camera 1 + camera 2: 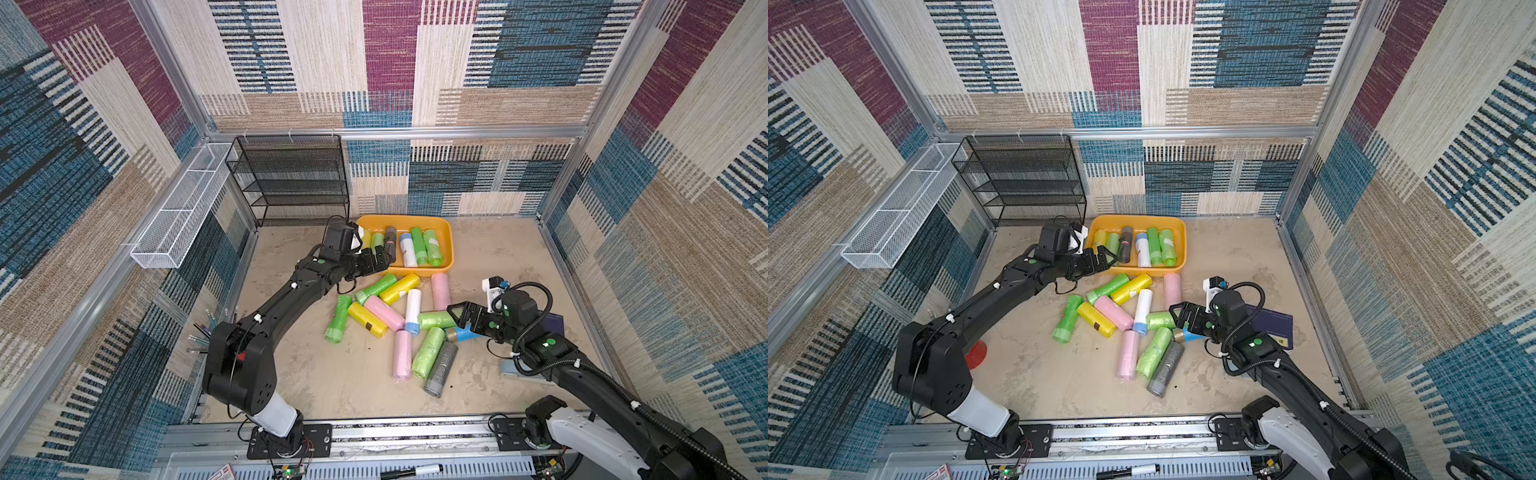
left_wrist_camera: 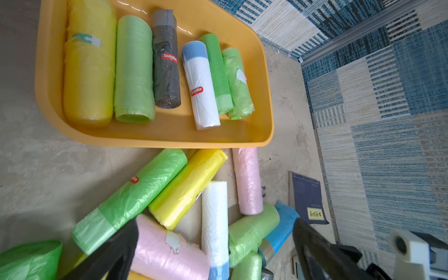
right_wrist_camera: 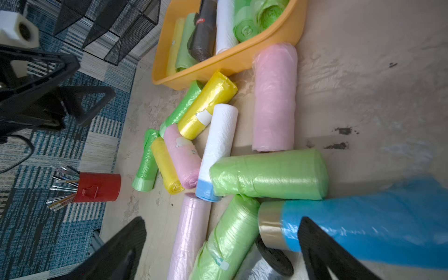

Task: Put the roll of trash bags into the storage box
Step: Place the roll of trash bags in the storage box.

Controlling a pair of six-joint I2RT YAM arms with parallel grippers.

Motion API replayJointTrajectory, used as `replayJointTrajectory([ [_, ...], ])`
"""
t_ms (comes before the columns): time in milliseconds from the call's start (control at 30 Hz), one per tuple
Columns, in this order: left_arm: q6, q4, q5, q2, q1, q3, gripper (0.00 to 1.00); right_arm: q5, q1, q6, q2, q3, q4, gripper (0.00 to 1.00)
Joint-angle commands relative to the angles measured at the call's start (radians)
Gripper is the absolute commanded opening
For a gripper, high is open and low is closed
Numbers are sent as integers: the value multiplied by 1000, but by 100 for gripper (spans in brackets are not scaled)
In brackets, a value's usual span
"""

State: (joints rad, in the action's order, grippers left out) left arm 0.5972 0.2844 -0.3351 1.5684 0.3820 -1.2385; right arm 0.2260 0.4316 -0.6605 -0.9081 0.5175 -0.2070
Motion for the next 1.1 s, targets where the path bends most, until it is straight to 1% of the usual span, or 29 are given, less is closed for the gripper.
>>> replayJointTrajectory([
  [0, 29, -91, -51, -54, 1, 65, 98, -44, 1, -9, -25, -14, 6, 99],
  [200, 44, -53, -78, -126, 1, 129, 98, -101, 1, -48, -76, -32, -10, 99],
  [333, 53, -48, -67, -204, 1, 191, 98, -109, 1, -89, -77, -49, -9, 99],
  [467, 29, -2, -79, -266, 1, 215, 98, -125, 1, -126, -62, -73, -8, 99],
  [600, 18, 0, -74, -321, 1, 254, 98, -139, 0, -162, -58, -91, -14, 99],
  [733, 20, 20, -55, -352, 1, 276, 98, -142, 0, -218, -51, -114, -8, 99],
  [933, -1, 27, -87, -347, 1, 291, 99, -115, -1, -310, -54, -163, 63, 99],
  [1067, 11, -54, -139, -366, 0, 339, 98, -91, -2, -361, -77, -195, 126, 99],
])
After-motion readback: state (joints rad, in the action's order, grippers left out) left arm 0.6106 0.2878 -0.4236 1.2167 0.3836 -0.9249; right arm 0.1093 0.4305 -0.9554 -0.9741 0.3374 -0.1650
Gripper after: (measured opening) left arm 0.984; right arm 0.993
